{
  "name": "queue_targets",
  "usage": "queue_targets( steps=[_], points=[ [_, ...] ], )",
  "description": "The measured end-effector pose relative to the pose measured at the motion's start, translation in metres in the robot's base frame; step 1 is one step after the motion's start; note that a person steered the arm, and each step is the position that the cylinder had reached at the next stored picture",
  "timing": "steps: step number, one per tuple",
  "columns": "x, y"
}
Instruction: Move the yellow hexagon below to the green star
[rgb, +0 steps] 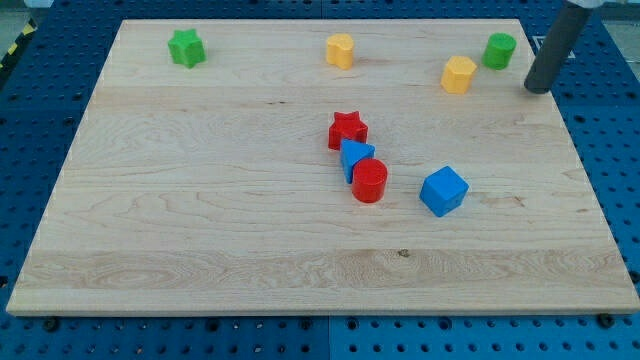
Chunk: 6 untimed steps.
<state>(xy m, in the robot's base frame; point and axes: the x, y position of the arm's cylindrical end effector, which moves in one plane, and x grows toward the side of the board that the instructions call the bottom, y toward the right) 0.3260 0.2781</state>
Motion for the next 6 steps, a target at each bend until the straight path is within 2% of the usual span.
queue_targets(
  steps=[1, 3, 4, 6],
  points=[
    [-0.014, -0.024],
    [-0.009, -0.167],
    [-0.002, -0.204],
    [0.002, -0.172]
  ],
)
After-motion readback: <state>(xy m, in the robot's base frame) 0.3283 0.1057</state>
